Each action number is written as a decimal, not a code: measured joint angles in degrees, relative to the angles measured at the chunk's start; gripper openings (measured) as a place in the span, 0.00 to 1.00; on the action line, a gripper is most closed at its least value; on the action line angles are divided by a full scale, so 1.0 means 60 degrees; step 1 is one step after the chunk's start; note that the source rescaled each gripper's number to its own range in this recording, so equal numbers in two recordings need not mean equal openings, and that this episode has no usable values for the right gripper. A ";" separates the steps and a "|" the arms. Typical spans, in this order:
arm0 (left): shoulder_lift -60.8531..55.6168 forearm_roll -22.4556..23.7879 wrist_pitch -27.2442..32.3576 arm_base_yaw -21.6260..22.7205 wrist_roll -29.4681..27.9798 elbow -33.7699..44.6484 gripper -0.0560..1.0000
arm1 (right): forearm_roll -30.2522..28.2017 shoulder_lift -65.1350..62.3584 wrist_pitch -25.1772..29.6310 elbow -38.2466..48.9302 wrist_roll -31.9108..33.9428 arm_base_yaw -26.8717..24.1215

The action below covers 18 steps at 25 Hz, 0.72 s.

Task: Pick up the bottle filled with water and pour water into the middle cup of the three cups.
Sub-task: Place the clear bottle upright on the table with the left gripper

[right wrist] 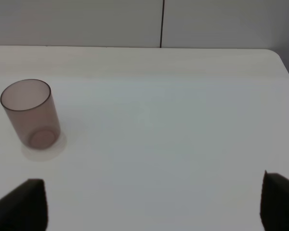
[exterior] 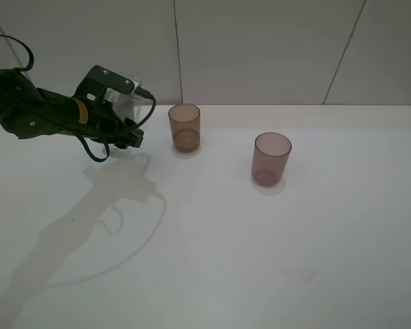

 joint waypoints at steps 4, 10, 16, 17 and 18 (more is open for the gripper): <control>0.0314 -0.1007 -0.1500 0.0020 0.1305 0.0533 0.06 | 0.0000 0.0000 0.0000 0.0000 0.0000 0.0000; 0.1042 -0.1814 -0.3272 0.0258 0.1834 0.1130 0.06 | 0.0000 0.0000 0.0000 0.0000 0.0000 0.0000; 0.1429 -0.2153 -0.4253 0.0301 0.2304 0.1364 0.06 | 0.0000 0.0000 0.0000 0.0000 0.0000 0.0000; 0.1461 -0.2163 -0.4253 0.0301 0.2387 0.1364 0.06 | 0.0000 0.0000 0.0000 0.0000 0.0000 0.0000; 0.1509 -0.2187 -0.4263 0.0301 0.2426 0.1364 0.06 | 0.0000 0.0000 0.0000 0.0000 0.0000 0.0000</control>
